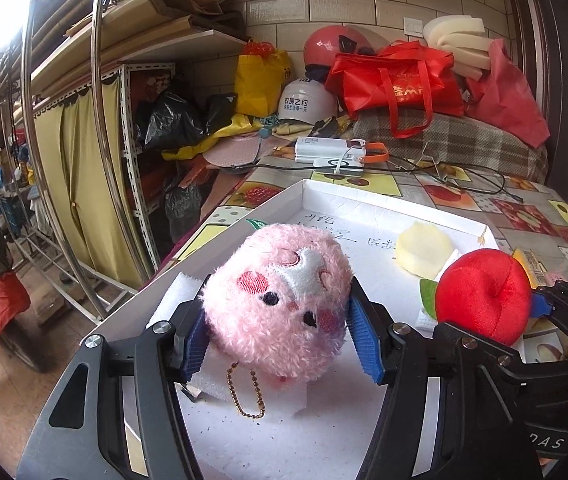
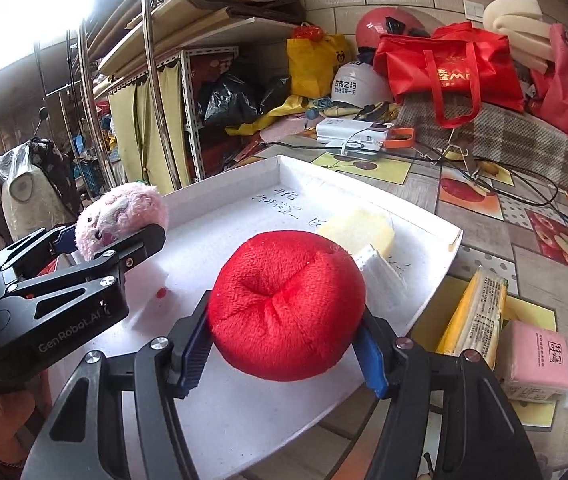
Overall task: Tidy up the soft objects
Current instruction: 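Carry the pig into the white box and release while right releases the red ball there, then lift both open grippers away from the box toward the remaining items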
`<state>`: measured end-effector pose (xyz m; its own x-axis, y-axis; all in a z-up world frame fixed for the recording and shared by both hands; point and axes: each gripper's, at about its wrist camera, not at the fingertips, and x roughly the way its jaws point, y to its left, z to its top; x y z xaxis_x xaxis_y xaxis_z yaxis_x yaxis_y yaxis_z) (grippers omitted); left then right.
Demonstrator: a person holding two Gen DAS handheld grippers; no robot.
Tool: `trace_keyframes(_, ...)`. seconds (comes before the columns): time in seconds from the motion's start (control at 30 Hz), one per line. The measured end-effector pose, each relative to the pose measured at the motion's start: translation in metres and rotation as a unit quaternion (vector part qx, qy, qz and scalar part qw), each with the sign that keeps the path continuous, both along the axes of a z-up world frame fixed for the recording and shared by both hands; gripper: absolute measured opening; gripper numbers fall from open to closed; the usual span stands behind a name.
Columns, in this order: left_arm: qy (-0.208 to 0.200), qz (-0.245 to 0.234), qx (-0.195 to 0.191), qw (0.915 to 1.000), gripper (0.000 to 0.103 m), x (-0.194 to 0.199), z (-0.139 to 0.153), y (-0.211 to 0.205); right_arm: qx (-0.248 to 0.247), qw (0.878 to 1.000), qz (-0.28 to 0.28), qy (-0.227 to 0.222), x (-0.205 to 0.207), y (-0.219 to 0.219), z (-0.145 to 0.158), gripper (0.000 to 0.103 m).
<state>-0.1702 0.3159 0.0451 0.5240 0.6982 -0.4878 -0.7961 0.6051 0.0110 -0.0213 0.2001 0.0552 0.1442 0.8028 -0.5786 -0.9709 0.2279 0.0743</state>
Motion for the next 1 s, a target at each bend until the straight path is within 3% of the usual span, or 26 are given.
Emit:
trace_keyframes(0.07,-0.004,0.014,0.005,0.9999,0.075,-0.004,0.001,0.000,0.002,1.000,-0.002,-0.006,0.000,0.001,0.001,0.090)
trace_keyframes(0.13,-0.019,0.026,0.002,0.9995,0.103,-0.010,0.002,0.002,0.013,1.000,-0.006,-0.005,0.001,-0.001,0.004,0.098)
trace_keyframes(0.17,-0.026,0.026,0.001,0.9993,0.103,-0.013,0.003,0.003,0.020,1.000,-0.006,-0.005,0.001,-0.004,0.005,0.103)
trace_keyframes(0.43,-0.059,0.034,0.037,0.9970,0.103,-0.025,0.009,-0.009,0.090,0.992,-0.012,-0.090,-0.028,-0.034,0.020,0.103)
trace_keyframes(0.6,-0.052,0.022,0.065,0.9963,0.103,-0.018,0.011,-0.025,0.108,0.987,-0.020,-0.116,-0.037,-0.064,0.023,0.103)
trace_keyframes(0.8,-0.056,-0.043,0.056,0.9959,0.103,-0.002,0.011,-0.063,0.091,0.987,-0.073,-0.114,-0.022,-0.094,0.022,0.103)
trace_keyframes(1.0,-0.045,-0.113,0.075,0.9897,0.103,0.017,0.013,-0.118,0.079,0.981,-0.136,-0.116,0.000,-0.130,0.021,0.103)
